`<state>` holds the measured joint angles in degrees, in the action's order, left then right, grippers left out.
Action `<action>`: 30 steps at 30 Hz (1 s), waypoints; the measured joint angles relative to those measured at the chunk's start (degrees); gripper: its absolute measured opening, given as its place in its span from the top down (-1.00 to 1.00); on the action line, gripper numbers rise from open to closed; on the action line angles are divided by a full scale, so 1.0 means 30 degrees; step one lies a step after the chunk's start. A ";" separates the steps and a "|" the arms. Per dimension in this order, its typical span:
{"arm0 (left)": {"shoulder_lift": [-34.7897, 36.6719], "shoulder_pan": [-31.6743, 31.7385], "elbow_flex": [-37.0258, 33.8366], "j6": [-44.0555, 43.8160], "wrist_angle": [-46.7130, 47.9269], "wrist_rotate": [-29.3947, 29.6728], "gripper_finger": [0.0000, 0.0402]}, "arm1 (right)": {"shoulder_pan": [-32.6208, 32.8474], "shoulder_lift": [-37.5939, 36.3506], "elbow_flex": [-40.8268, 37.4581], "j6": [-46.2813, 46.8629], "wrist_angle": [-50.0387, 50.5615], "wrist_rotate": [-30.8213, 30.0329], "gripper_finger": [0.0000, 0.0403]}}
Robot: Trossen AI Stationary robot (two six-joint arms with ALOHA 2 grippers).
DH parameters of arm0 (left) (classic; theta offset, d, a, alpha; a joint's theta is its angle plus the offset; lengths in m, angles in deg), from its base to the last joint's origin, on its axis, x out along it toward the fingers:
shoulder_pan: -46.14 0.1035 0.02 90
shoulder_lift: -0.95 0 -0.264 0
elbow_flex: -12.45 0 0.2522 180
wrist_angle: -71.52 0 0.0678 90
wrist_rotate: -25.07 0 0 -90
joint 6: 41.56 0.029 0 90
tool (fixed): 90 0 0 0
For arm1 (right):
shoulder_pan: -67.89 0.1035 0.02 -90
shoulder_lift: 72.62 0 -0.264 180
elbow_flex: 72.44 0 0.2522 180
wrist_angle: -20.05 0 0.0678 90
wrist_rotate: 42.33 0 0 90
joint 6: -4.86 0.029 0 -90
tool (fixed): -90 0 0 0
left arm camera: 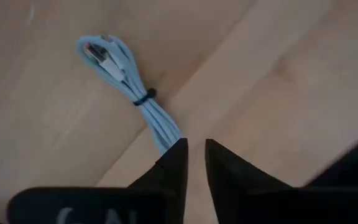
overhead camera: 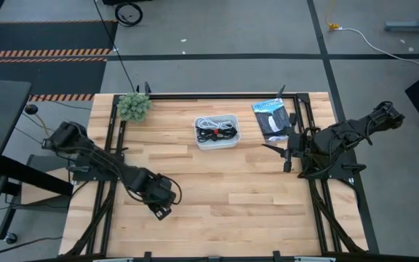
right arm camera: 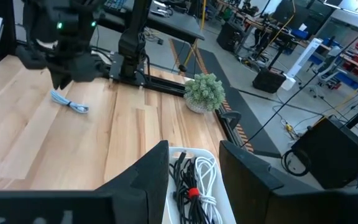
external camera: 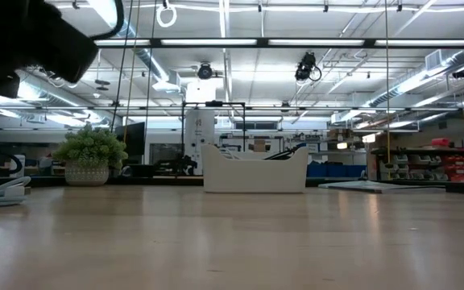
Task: Pick and place USB-C Cables
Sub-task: Put the blue charger cable into the bin
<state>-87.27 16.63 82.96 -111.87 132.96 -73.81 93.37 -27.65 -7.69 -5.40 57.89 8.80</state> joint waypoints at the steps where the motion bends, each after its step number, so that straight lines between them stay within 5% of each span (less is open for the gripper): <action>1: -0.0266 0.0000 0.0000 -0.0004 -0.0003 0.0000 0.64 | 0.0000 0.0000 0.0000 0.0000 0.0007 -0.0001 0.27; 14: -0.1348 0.0138 0.0015 -0.0408 0.0604 0.1697 0.03 | -0.0007 0.0000 0.0000 -0.0175 0.0055 -0.0025 0.27; 30: -0.2004 0.0131 -0.1297 -0.1923 -0.0083 0.2251 0.14 | -0.0015 0.0000 0.0000 -0.0322 0.0077 -0.0083 0.27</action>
<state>-93.28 17.02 79.07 -117.64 132.71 -67.06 93.32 -27.65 -7.69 -6.36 58.12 8.55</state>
